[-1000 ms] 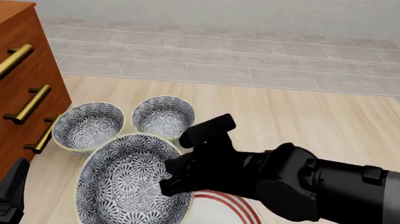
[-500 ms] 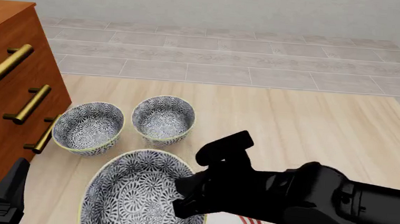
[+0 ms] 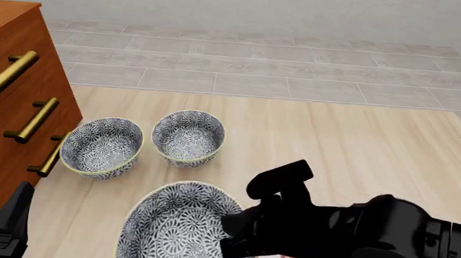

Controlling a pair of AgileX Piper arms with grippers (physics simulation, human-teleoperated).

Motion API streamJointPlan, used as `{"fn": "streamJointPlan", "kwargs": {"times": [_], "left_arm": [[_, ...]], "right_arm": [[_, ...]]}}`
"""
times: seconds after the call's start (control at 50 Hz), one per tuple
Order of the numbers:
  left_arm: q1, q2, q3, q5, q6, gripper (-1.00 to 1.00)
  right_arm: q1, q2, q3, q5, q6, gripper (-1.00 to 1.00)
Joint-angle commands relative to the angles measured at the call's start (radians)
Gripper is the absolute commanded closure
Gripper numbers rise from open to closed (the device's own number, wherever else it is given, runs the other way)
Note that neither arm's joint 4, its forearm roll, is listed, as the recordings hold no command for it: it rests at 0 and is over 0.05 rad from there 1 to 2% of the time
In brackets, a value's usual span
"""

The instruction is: Put the bowl at the front on the plate.

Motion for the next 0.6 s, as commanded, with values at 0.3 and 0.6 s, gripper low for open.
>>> {"fn": "streamJointPlan", "kwargs": {"times": [0.3,0.6], "left_arm": [[0.0,0.0,0.0,0.0,0.0,-1.0],[0.0,0.0,0.0,0.0,0.0,-1.0]], "right_arm": [[-0.054,-0.075,0.156,-0.031,0.042,1.0],[-0.072,-0.045,0.214,-0.084,0.049,1.0]]}}
